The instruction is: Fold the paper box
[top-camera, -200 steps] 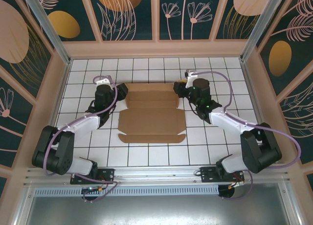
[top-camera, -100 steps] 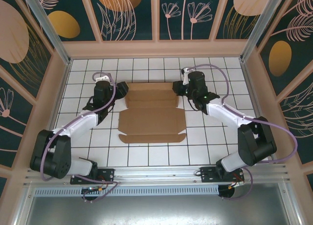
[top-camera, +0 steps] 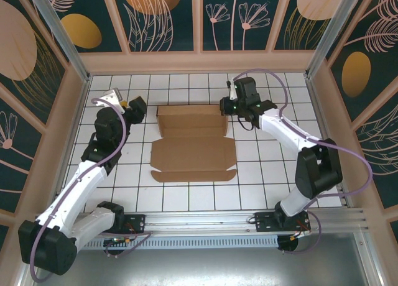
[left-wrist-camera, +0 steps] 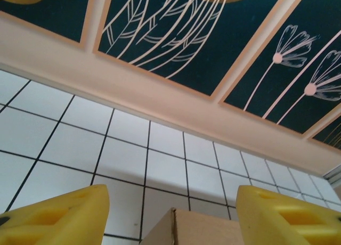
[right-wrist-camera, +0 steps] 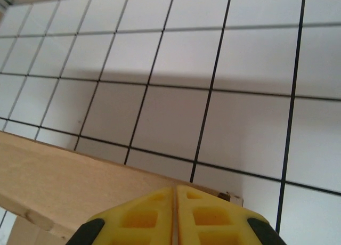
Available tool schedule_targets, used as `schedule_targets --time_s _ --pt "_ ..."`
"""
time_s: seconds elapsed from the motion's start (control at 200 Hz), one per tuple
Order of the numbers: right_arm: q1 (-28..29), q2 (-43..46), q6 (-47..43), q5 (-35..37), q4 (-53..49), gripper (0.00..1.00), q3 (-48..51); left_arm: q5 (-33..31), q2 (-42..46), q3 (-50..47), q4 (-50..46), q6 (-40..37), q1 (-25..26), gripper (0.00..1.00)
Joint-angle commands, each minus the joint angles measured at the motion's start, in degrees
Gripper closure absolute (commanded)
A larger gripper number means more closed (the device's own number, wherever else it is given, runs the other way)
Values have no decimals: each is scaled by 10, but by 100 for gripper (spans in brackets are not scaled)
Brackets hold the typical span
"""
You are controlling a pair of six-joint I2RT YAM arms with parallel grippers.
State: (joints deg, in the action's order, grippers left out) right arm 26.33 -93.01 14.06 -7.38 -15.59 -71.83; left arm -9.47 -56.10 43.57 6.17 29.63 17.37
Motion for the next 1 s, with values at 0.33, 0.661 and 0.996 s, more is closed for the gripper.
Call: schedule_targets --time_s 0.33,0.661,0.996 --pt "-53 -162 27 -32 -92 88 -157 -29 29 12 -6 -26 0 35" --pt "-79 -192 62 -30 -77 86 -133 -116 96 72 -70 -15 0 34" --pt "79 15 105 -118 34 71 123 -165 108 52 -78 -22 3 33"
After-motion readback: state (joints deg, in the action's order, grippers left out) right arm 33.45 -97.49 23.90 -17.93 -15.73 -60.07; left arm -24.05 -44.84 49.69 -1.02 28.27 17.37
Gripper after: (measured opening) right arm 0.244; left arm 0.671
